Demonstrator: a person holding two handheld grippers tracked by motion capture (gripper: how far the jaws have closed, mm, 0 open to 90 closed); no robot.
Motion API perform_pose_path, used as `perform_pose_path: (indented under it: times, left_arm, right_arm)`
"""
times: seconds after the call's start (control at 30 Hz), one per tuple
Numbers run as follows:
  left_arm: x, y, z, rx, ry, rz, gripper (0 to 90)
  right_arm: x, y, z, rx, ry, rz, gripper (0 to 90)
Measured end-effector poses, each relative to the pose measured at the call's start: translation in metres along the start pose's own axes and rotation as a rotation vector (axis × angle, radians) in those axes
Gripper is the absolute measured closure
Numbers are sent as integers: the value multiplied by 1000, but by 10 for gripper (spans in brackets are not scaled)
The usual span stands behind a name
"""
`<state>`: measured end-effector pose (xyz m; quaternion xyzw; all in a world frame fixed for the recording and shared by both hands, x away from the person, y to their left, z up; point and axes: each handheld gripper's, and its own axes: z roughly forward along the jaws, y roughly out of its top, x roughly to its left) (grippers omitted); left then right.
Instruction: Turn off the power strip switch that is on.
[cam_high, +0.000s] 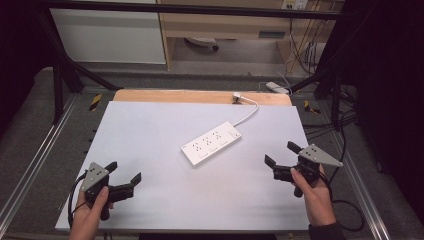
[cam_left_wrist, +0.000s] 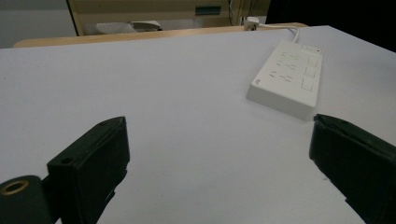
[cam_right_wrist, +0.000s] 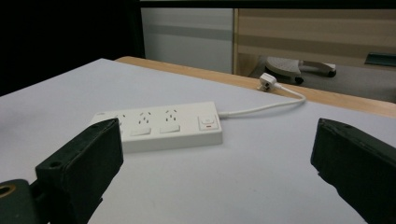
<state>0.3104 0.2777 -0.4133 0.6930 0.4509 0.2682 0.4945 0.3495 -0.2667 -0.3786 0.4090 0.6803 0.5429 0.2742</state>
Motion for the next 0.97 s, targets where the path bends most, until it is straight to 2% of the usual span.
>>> perform_pose_path:
  times: [0.3,0.5,0.73,0.87,0.93,0.97]
  left_arm:
    - [-1,0,1,0,-1,-4,53]
    - [0,0,1,-1,1,-7,53]
    - [-2,0,2,3,-7,0,53]
    - [-3,0,2,3,-10,4,54]
    - [-3,0,2,6,-11,6,53]
    - [-4,0,3,7,-12,8,53]
  right_arm:
    - [-11,-21,-8,18,-22,6,25]
    - [-15,-35,-3,59,-40,13,20]
    - [-5,-53,14,141,12,-12,22]
    - [3,-60,25,185,55,-7,26]
    - [4,-62,29,211,45,-22,31]
    - [3,-62,30,230,20,-22,31]
